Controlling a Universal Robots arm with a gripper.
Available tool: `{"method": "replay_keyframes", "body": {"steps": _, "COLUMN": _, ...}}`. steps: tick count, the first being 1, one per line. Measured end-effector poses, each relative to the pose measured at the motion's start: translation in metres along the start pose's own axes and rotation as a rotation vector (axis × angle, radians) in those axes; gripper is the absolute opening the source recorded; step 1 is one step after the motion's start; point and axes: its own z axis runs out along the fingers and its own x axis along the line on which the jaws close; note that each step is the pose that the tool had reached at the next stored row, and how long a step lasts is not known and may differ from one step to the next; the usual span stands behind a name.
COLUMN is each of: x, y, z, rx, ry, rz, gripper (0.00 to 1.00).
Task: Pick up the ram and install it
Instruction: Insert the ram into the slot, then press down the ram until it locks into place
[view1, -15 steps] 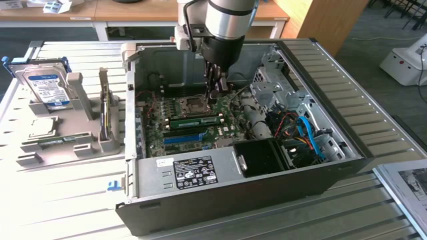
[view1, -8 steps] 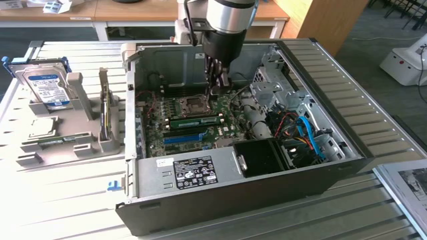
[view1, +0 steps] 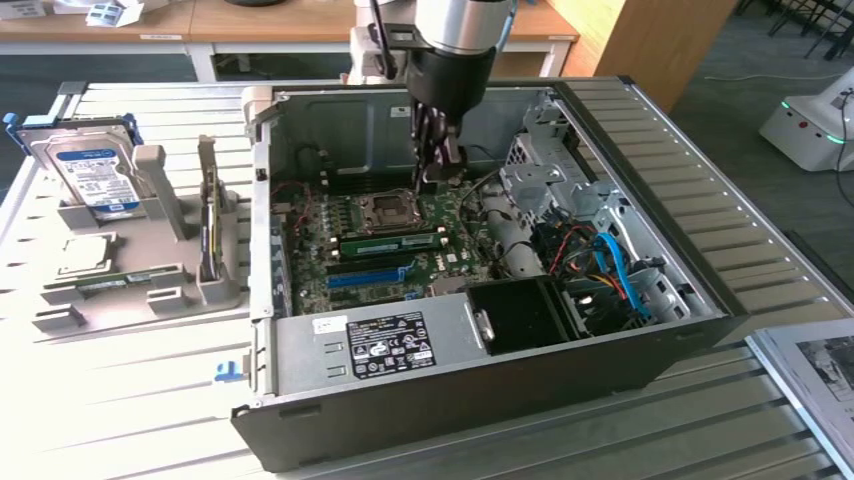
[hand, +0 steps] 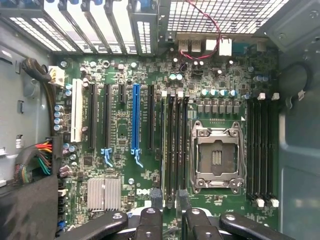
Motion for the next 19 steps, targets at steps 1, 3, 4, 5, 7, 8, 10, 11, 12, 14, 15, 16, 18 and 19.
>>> {"method": "replay_keyframes", "body": {"steps": 1, "x": 0.0, "y": 0.0, "z": -0.001, "rx": 0.0001, "ry": 0.0, "rz": 0.0, "gripper": 0.25}}
{"method": "replay_keyframes", "body": {"steps": 3, "x": -0.0001, "y": 0.0, "z": -0.0031, "rx": 0.0, "ry": 0.0, "rz": 0.0, "gripper": 0.25}}
{"method": "replay_keyframes", "body": {"steps": 4, "x": -0.0001, "y": 0.0, "z": -0.0042, "rx": 0.0, "ry": 0.0001, "rz": 0.0, "gripper": 0.25}}
{"method": "replay_keyframes", "body": {"steps": 5, "x": -0.0001, "y": 0.0001, "z": -0.0051, "rx": 0.0, "ry": 0.0, "rz": 0.0, "gripper": 0.25}}
{"method": "replay_keyframes", "body": {"steps": 7, "x": -0.0001, "y": 0.0001, "z": -0.0062, "rx": 0.0, "ry": 0.0, "rz": 0.0, "gripper": 0.25}}
{"method": "replay_keyframes", "body": {"steps": 8, "x": -0.0001, "y": 0.0001, "z": -0.0062, "rx": 0.0001, "ry": -0.0001, "rz": 0.0, "gripper": 0.25}}
{"method": "replay_keyframes", "body": {"steps": 10, "x": -0.0001, "y": 0.0001, "z": -0.0063, "rx": 0.0001, "ry": 0.0, "rz": 0.0, "gripper": 0.25}}
{"method": "replay_keyframes", "body": {"steps": 11, "x": -0.0001, "y": 0.0001, "z": -0.0063, "rx": 0.0001, "ry": 0.0001, "rz": 0.0, "gripper": 0.25}}
{"method": "replay_keyframes", "body": {"steps": 12, "x": -0.0001, "y": 0.0001, "z": -0.0063, "rx": 0.0001, "ry": 0.0, "rz": 0.0, "gripper": 0.25}}
{"method": "replay_keyframes", "body": {"steps": 14, "x": -0.0001, "y": 0.0001, "z": -0.0063, "rx": 0.0001, "ry": 0.0001, "rz": 0.0, "gripper": 0.25}}
{"method": "replay_keyframes", "body": {"steps": 15, "x": -0.0001, "y": 0.0001, "z": -0.0063, "rx": 0.0, "ry": 0.0, "rz": 0.0, "gripper": 0.25}}
{"method": "replay_keyframes", "body": {"steps": 16, "x": -0.0001, "y": 0.0001, "z": -0.0063, "rx": 0.0001, "ry": 0.0, "rz": 0.0, "gripper": 0.25}}
{"method": "replay_keyframes", "body": {"steps": 18, "x": -0.0001, "y": 0.0001, "z": -0.0063, "rx": 0.0001, "ry": 0.0, "rz": 0.0, "gripper": 0.25}}
{"method": "replay_keyframes", "body": {"steps": 19, "x": -0.0001, "y": 0.0001, "z": -0.0062, "rx": 0.0001, "ry": 0.0, "rz": 0.0, "gripper": 0.25}}
